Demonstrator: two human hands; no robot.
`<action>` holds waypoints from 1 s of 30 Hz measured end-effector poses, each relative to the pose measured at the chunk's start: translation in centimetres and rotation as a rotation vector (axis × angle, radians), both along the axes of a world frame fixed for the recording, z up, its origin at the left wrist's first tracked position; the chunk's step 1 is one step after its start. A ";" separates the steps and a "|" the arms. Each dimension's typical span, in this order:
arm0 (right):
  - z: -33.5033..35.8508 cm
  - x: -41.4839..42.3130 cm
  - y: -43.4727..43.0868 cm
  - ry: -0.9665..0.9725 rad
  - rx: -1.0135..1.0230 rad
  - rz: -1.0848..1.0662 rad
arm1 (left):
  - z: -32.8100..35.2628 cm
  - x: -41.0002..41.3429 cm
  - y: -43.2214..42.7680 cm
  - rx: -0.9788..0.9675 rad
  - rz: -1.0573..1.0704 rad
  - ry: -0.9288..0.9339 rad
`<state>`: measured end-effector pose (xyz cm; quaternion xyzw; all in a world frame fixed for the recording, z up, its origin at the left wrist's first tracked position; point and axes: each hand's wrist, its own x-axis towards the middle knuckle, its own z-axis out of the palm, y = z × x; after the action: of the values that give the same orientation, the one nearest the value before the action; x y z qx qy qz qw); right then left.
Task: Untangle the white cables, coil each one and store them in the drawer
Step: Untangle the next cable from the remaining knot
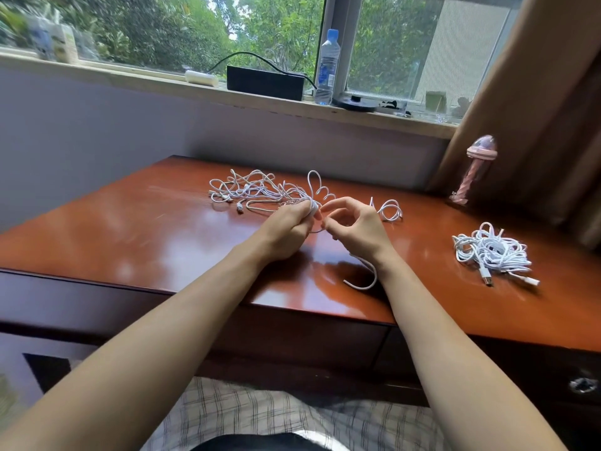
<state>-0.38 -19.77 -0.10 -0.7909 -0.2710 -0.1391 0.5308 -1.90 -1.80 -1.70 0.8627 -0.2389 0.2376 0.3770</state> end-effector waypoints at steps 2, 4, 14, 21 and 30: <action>-0.4 0.3 -0.1 -0.029 -0.049 0.011 | 0.3 -0.1 -0.1 -0.003 -0.009 0.014; -0.5 0.5 -0.2 -0.057 -0.095 0.015 | 0.4 0.0 0.0 0.001 0.012 0.024; -0.4 0.9 -0.6 -0.290 -0.344 0.042 | 0.3 0.0 0.0 0.092 0.052 0.078; -0.5 1.6 -0.2 -0.327 -0.369 0.026 | 0.7 -0.4 0.1 0.188 0.159 0.105; -0.4 1.3 -0.1 -0.428 -0.313 -0.015 | 0.8 -0.3 0.3 -0.026 0.047 0.123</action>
<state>0.91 -19.83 -0.46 -0.8180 -0.3895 -0.2634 0.3314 -2.19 -1.52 -0.85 0.8761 -0.1919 0.1960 0.3964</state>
